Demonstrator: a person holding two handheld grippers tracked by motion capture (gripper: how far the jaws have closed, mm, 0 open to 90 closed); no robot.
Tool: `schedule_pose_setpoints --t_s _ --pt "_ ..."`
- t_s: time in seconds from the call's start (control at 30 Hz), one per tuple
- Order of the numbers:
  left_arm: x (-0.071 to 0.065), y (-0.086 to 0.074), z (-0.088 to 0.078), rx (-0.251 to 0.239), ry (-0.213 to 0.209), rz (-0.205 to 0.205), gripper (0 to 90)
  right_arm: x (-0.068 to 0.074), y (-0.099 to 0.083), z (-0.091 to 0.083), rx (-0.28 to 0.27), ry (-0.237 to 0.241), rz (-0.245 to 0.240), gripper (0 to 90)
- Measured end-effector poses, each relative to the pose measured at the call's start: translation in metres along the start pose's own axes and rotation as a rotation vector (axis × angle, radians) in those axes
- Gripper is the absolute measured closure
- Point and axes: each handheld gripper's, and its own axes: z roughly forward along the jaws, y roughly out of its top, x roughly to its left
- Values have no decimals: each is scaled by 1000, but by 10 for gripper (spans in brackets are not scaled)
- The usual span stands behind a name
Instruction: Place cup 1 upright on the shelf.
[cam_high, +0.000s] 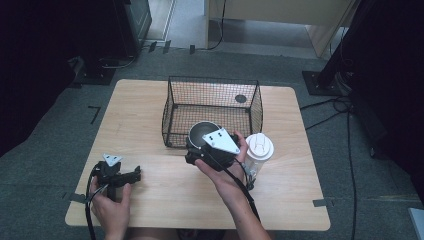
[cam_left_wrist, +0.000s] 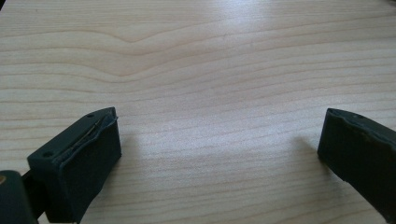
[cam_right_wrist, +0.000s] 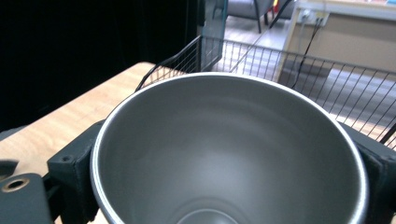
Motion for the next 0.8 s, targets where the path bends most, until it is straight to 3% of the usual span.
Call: schedule_pose_setpoints --t_s 0.17,0.23,0.8 --pt "0 0 0 -1 -1 -1 0 -3 4 1 -67 13 -5 67" --pt "-1 0 0 0 -1 -1 0 -3 7 4 -104 -2 3 67" --pt "-1 1 0 1 -2 0 0 3 26 31 -120 -42 6 67"
